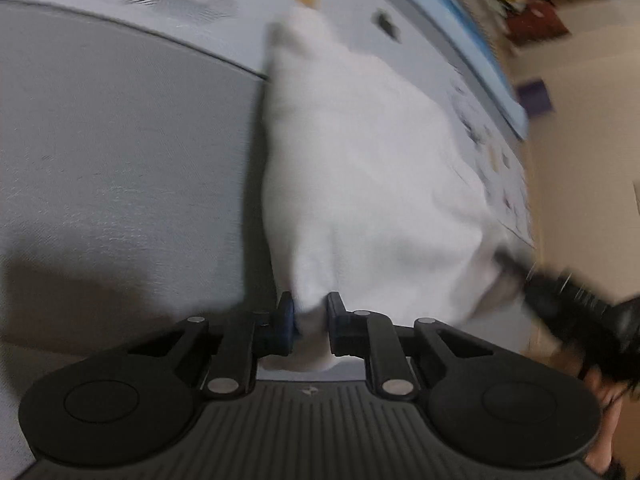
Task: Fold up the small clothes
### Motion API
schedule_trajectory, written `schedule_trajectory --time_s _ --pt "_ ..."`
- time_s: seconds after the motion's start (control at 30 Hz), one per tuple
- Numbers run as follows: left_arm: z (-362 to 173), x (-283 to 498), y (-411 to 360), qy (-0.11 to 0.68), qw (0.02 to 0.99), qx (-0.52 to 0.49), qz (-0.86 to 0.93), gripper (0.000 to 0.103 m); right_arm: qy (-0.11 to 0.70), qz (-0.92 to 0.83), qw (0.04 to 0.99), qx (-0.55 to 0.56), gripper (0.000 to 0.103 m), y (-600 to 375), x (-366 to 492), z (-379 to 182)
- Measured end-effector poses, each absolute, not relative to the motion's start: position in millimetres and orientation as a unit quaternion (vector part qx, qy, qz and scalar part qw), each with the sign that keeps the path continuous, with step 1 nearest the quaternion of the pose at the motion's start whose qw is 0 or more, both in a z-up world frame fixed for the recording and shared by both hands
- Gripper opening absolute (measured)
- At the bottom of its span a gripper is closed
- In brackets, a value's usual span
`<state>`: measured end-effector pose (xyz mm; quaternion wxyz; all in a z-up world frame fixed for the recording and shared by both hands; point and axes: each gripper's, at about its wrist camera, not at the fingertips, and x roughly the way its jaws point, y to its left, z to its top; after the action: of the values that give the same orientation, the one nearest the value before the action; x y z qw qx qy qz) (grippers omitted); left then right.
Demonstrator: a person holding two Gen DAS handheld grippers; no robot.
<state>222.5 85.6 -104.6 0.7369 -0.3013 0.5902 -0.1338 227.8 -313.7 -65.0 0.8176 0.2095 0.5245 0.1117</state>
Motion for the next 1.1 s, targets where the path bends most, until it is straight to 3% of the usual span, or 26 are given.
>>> schedule_trajectory --time_s 0.07,0.1,0.13,0.27,0.33,0.4,0.5,0.6,0.73,0.8,0.83,1.0,1.1 --pt "-106 222 82 0.601 0.745 -0.263 -0.123 0.021 0.469 0.13 0.84 0.241 0.005 -324 226 -45" --pt "-109 222 82 0.611 0.746 -0.243 -0.108 0.031 0.47 0.126 0.842 0.233 0.005 -326 226 -44" --pt "-113 223 84 0.62 0.746 -0.225 -0.09 0.042 0.492 0.114 0.837 0.212 0.005 -324 227 -50" --pt "-92 225 85 0.582 0.781 -0.211 -0.081 0.042 0.598 0.067 0.792 0.108 0.005 -315 225 -88" --pt "-78 224 82 0.547 0.806 -0.205 -0.093 0.058 0.578 0.083 0.806 0.1 0.005 -312 224 -79" --pt "-80 221 76 0.549 0.804 -0.205 -0.1 0.059 0.575 0.09 0.808 0.091 0.005 -311 222 -77" --pt "-101 219 60 0.605 0.785 -0.114 -0.071 0.061 0.59 0.08 0.8 0.074 0.005 -311 224 -85" --pt "-89 212 50 0.579 0.809 -0.062 -0.078 0.06 0.586 0.076 0.805 0.054 0.007 -309 224 -82" --pt "-70 209 36 0.525 0.846 -0.024 -0.093 0.065 0.51 0.087 0.853 0.066 0.027 -310 217 -56" --pt "-84 210 34 0.559 0.826 -0.01 -0.075 0.07 0.457 0.109 0.88 0.066 0.05 -308 209 -41" --pt "-94 209 32 0.584 0.81 0.009 -0.059 0.077 0.449 0.112 0.885 0.053 0.053 -305 206 -42" --pt "-63 198 27 0.535 0.843 0.022 -0.046 0.083 0.587 0.051 0.806 -0.051 0.052 -294 211 -99" --pt "-33 184 25 0.467 0.882 0.052 -0.029 0.086 0.567 0.008 0.823 -0.043 0.052 -307 211 -88"
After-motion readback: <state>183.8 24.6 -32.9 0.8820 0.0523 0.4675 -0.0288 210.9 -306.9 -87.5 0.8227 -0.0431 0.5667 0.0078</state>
